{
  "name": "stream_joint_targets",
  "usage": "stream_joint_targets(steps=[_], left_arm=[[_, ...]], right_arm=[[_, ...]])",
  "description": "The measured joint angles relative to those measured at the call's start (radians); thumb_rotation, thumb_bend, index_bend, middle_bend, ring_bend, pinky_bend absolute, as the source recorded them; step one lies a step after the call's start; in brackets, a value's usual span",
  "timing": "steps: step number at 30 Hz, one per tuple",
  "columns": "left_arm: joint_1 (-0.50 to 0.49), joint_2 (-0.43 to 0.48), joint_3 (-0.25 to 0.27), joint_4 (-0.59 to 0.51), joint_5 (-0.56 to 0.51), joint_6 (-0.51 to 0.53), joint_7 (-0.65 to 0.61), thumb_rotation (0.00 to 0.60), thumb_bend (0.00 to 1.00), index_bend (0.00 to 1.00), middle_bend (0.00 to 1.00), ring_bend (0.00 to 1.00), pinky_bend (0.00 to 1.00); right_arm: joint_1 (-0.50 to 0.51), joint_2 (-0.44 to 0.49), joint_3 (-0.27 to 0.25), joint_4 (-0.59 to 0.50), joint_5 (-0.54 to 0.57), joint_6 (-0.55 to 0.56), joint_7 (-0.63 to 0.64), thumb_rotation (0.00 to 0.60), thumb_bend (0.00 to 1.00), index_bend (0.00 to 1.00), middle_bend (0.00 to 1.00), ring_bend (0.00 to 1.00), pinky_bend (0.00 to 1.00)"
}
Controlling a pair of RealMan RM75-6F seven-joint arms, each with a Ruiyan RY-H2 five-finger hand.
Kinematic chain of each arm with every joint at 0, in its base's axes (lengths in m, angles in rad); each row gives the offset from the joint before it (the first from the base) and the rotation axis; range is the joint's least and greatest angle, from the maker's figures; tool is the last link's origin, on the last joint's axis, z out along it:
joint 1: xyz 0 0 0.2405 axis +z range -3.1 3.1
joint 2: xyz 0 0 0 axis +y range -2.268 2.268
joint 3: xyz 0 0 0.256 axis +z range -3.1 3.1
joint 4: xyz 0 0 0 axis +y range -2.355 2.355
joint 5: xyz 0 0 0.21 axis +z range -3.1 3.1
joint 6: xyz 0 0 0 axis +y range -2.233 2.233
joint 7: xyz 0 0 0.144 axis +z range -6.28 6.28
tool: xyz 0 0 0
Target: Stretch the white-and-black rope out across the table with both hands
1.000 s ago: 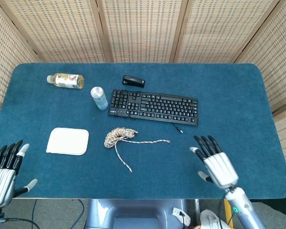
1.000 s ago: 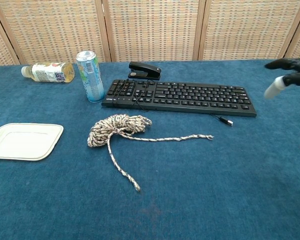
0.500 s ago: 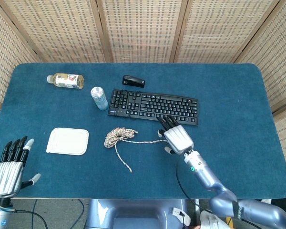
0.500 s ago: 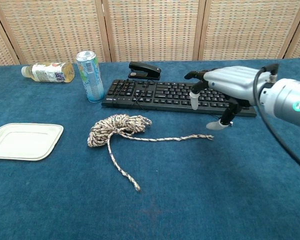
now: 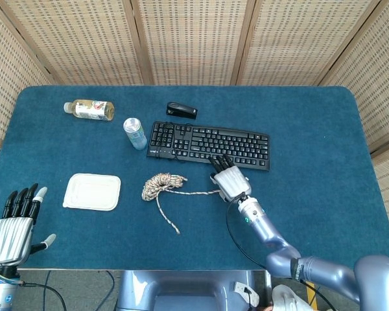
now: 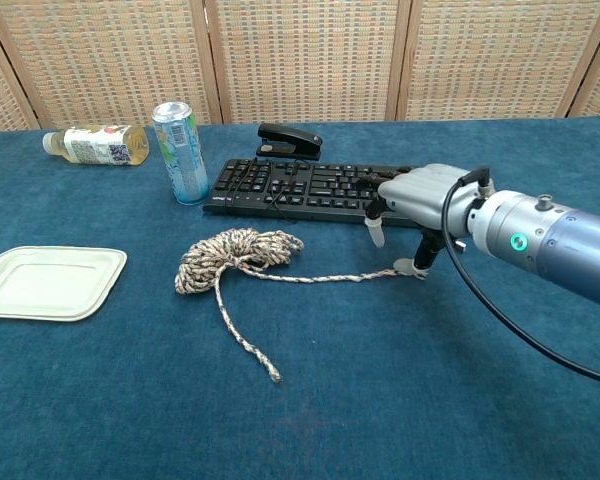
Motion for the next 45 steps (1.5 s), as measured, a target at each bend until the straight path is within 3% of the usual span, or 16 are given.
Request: stream_joint_targets(steps=[12, 23, 28, 37, 45], left_arm=[[0.0, 0.001, 0.009, 0.001, 0.006, 0.014, -0.008, 0.6, 0.0, 0.0, 0.0, 0.0, 0.0], [-0.005, 0.001, 0.01, 0.003, 0.001, 0.014, -0.012, 0.6, 0.0, 0.0, 0.0, 0.0, 0.0], [-0.005, 0.0, 0.012, 0.004, 0.001, 0.015, -0.011, 0.6, 0.0, 0.0, 0.0, 0.0, 0.0], [-0.007, -0.002, 0.019, 0.006, 0.013, 0.019, -0.011, 0.6, 0.0, 0.0, 0.0, 0.0, 0.0], [-0.045, -0.009, 0.034, 0.033, 0.127, -0.008, 0.0, 0.6, 0.0, 0.0, 0.0, 0.0, 0.0]], right_arm=[[0.039, -0.02, -0.034, 0.035, 0.122, -0.006, -0.105, 0.6, 0.31, 0.45, 0.0, 0.0, 0.0], [0.059, -0.029, -0.066, 0.054, 0.17, -0.006, -0.139, 0.6, 0.42, 0.56, 0.0, 0.0, 0.0], [0.063, -0.029, -0.081, 0.054, 0.178, -0.005, -0.144, 0.6, 0.44, 0.64, 0.0, 0.0, 0.0], [0.057, -0.014, -0.099, 0.027, 0.135, 0.033, -0.108, 0.6, 0.45, 0.66, 0.0, 0.0, 0.0], [0.051, 0.011, -0.118, -0.014, 0.104, 0.064, -0.099, 0.6, 0.45, 0.66, 0.0, 0.0, 0.0]])
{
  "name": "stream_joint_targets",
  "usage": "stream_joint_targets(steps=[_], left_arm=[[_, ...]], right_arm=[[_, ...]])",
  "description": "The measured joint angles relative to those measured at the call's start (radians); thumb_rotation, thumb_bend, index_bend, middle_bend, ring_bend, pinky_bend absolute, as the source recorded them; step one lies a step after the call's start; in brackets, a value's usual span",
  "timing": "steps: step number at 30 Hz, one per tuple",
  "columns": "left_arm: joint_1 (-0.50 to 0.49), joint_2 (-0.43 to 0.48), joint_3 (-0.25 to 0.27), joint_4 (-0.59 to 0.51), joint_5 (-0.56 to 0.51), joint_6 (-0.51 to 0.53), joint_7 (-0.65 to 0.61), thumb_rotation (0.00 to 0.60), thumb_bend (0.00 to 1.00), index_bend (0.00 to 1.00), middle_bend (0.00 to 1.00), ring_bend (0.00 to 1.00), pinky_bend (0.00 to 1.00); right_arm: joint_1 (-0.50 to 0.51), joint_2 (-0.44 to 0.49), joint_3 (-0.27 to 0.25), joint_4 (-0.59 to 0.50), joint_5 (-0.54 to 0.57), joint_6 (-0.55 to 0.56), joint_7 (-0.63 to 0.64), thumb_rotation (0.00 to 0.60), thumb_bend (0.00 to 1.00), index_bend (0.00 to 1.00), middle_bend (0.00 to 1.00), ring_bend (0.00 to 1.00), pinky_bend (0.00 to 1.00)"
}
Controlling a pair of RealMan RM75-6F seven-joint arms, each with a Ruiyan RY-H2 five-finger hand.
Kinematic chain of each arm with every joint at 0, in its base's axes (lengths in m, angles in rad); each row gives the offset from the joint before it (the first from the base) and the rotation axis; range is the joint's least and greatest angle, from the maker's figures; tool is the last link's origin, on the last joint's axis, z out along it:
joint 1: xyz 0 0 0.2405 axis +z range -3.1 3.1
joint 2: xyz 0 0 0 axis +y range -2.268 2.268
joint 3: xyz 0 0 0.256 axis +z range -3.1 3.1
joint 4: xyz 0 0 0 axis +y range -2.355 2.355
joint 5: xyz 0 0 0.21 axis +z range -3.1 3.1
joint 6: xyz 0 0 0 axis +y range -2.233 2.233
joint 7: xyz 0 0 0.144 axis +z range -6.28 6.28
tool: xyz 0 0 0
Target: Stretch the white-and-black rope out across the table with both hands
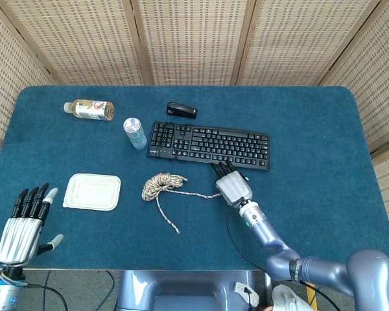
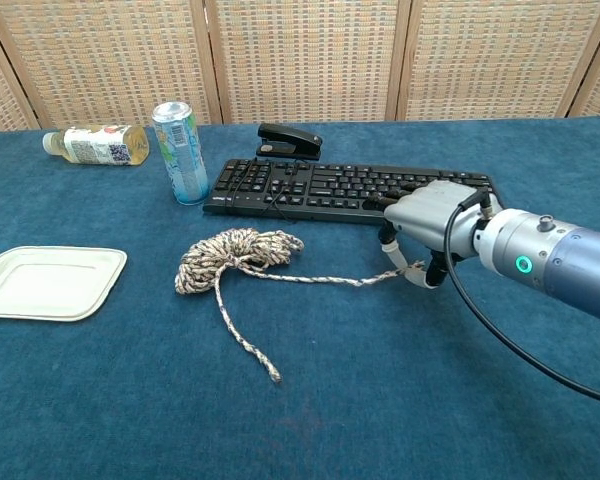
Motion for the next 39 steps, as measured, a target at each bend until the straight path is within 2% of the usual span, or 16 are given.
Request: stream_joint_targets(steps=[3, 7, 10, 12, 17, 20, 27, 32, 39], left_arm=[[-0.065, -0.003, -0.003, 0.036, 0.089, -0.06, 0.028, 0.6, 0.02, 0.03, 0.0, 0.0, 0.0], [-0.186, -0.006, -0.012, 0.089, 0.173, -0.176, 0.022, 0.6, 0.06, 0.27, 0.0, 0.0, 0.0], [-0.282, -0.013, -0.017, 0.147, 0.234, -0.247, -0.046, 0.6, 0.08, 0.37, 0.0, 0.0, 0.0], [-0.344, -0.029, -0.02, 0.204, 0.272, -0.284, -0.101, 0.6, 0.09, 0.4, 0.0, 0.0, 0.0], [-0.47, -0.115, -0.027, 0.355, 0.315, -0.371, -0.197, 0.6, 0.12, 0.42, 0.0, 0.0, 0.0], [-0.528, -0.169, -0.026, 0.409, 0.324, -0.418, -0.223, 0.6, 0.13, 0.43, 0.0, 0.0, 0.0], [-0.598, -0.286, -0.021, 0.487, 0.318, -0.472, -0.245, 0.6, 0.17, 0.46, 0.0, 0.0, 0.0], [-0.642, -0.371, -0.026, 0.528, 0.264, -0.542, -0.222, 0.6, 0.19, 0.48, 0.0, 0.0, 0.0], [-0.687, -0.453, -0.027, 0.586, 0.209, -0.581, -0.212, 0.6, 0.2, 0.52, 0.0, 0.0, 0.0]], right_arm=[[0.002, 0.002, 0.0, -0.008, 0.009, 0.004, -0.011, 0.6, 0.45, 0.66, 0.0, 0.0, 0.0], [0.005, 0.003, -0.001, -0.022, 0.018, 0.011, -0.023, 0.6, 0.45, 0.66, 0.0, 0.0, 0.0], [0.006, 0.003, -0.003, -0.031, 0.023, 0.018, -0.029, 0.6, 0.45, 0.66, 0.0, 0.0, 0.0], [0.007, 0.002, -0.005, -0.034, 0.027, 0.02, -0.036, 0.6, 0.45, 0.66, 0.0, 0.0, 0.0], [0.014, 0.003, -0.006, -0.042, 0.04, 0.023, -0.054, 0.6, 0.45, 0.66, 0.0, 0.0, 0.0], [0.017, 0.005, -0.006, -0.046, 0.046, 0.026, -0.062, 0.6, 0.45, 0.67, 0.0, 0.0, 0.0], [0.023, 0.001, -0.007, -0.041, 0.073, 0.021, -0.069, 0.6, 0.46, 0.67, 0.0, 0.0, 0.0], [0.027, -0.004, -0.013, -0.029, 0.077, 0.015, -0.062, 0.6, 0.46, 0.67, 0.0, 0.0, 0.0], [0.032, 0.0, -0.014, -0.023, 0.081, 0.01, -0.052, 0.6, 0.46, 0.67, 0.0, 0.0, 0.0]])
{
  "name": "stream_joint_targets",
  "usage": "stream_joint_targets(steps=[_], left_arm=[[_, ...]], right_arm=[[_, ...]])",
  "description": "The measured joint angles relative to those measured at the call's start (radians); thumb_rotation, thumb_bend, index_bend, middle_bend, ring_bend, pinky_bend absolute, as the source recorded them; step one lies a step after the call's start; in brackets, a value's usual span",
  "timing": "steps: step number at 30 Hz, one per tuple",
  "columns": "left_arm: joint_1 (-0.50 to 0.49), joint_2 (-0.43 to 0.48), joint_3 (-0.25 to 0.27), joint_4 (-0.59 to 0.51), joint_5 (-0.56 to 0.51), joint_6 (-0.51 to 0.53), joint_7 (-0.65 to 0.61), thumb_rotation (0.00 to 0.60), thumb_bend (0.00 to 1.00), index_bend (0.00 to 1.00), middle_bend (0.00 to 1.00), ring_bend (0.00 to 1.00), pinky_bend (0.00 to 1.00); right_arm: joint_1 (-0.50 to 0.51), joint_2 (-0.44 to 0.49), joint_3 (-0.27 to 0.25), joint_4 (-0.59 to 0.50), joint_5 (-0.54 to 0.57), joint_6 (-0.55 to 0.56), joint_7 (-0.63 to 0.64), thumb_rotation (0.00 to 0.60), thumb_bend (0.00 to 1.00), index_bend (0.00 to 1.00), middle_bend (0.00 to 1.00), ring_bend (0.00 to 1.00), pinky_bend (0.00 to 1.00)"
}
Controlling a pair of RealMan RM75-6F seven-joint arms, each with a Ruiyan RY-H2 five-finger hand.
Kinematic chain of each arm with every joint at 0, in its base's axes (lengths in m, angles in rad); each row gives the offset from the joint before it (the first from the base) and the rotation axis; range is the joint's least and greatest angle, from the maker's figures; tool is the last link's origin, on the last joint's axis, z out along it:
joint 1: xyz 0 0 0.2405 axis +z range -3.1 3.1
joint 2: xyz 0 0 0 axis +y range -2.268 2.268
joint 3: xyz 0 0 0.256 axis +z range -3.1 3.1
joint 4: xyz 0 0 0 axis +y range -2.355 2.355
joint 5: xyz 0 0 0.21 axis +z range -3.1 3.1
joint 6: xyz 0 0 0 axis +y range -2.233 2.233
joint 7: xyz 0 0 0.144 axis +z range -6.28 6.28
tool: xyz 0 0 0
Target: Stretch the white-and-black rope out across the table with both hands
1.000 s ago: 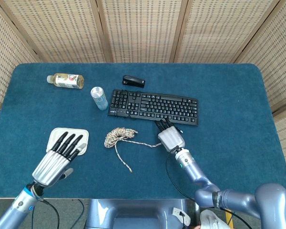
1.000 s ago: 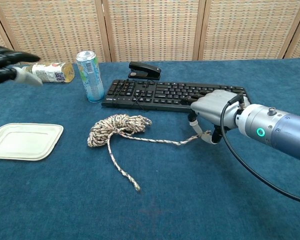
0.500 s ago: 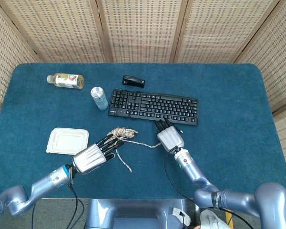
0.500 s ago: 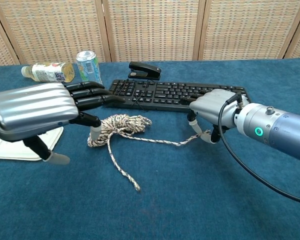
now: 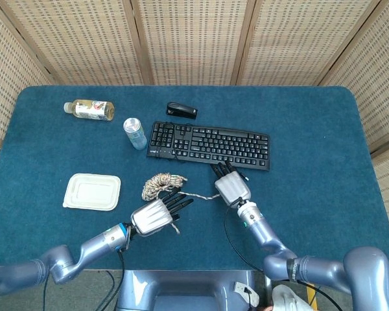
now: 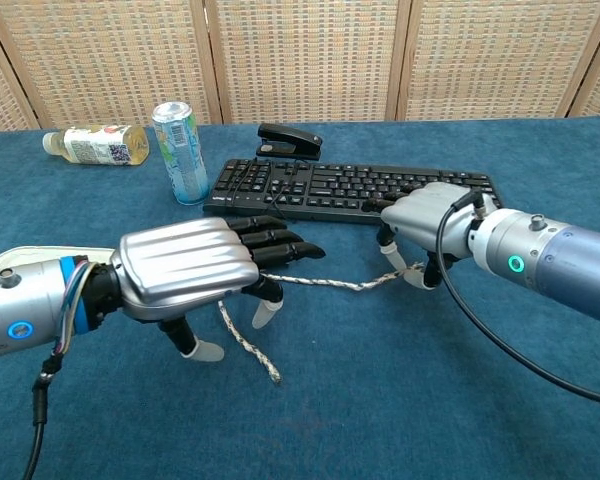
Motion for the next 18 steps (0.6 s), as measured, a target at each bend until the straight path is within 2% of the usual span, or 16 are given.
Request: stream_joint_targets(steps=[18], left_arm=[[-0.062, -0.1, 0.021, 0.085, -0.079, -0.041, 0.009, 0.6, 0.26, 0.55, 0.0, 0.0, 0.0]], right_arm=[[0.014, 0.0, -0.003, -0.002, 0.014, 0.0, -0.005, 0.6, 0.46, 0.67, 0.0, 0.0, 0.0]])
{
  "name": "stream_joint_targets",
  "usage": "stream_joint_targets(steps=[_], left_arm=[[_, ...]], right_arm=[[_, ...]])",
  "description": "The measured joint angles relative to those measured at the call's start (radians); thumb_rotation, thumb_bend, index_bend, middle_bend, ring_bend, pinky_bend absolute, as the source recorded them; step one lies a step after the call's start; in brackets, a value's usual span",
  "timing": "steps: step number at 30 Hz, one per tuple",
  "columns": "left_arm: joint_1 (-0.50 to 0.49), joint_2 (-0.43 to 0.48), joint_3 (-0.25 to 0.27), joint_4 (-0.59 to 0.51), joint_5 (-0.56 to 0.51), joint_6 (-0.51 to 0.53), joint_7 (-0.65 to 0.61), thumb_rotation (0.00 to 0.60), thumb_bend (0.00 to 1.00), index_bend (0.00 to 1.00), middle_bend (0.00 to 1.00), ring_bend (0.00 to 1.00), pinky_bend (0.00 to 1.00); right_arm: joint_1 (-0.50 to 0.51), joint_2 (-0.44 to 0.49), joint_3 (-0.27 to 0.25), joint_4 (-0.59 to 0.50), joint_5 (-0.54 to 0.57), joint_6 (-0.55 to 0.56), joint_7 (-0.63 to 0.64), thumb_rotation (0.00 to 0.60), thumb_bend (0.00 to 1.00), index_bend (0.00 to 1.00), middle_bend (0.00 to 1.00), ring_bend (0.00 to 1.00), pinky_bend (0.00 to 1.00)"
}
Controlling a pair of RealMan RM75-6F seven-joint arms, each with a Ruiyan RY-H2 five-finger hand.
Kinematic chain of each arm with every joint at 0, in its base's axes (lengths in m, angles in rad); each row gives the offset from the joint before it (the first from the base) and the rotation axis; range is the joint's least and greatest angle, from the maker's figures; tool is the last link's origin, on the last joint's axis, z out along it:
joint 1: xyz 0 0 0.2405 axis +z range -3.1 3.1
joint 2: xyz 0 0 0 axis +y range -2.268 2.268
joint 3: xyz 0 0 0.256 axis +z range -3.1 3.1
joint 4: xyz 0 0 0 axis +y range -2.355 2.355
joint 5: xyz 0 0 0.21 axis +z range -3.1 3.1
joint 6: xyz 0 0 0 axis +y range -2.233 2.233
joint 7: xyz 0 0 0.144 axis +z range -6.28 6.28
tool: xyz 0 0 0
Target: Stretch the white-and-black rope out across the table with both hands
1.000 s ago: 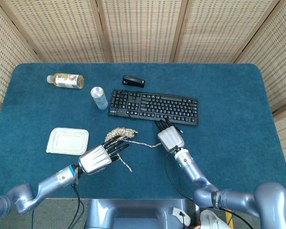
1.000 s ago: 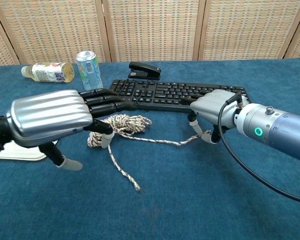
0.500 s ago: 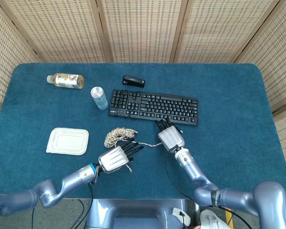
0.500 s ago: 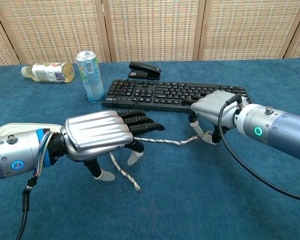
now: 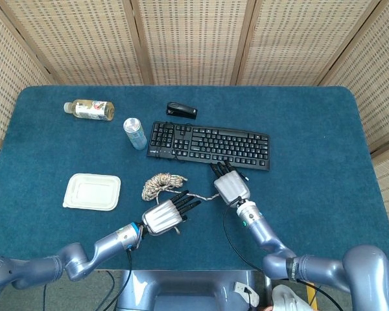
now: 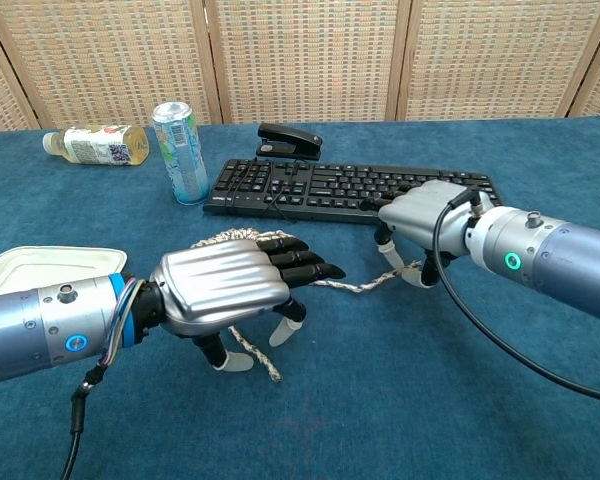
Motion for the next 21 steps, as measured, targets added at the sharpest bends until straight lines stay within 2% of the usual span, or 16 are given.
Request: stream_joint_targets(steps=[12, 21], left_arm=[[-0.019, -0.04, 0.008, 0.021, -0.033, 0.0, 0.005, 0.6, 0.32, 0.59, 0.0, 0.0, 0.0], [-0.026, -0.044, 0.015, 0.012, -0.055, -0.006, 0.019, 0.6, 0.41, 0.61, 0.0, 0.0, 0.0]], right_arm=[[0.002, -0.002, -0.004, 0.002, -0.002, -0.002, 0.016, 0.6, 0.46, 0.67, 0.0, 0.0, 0.0], [0.003, -0.003, -0.008, -0.004, -0.005, 0.0, 0.019, 0.6, 0.46, 0.67, 0.0, 0.0, 0.0]])
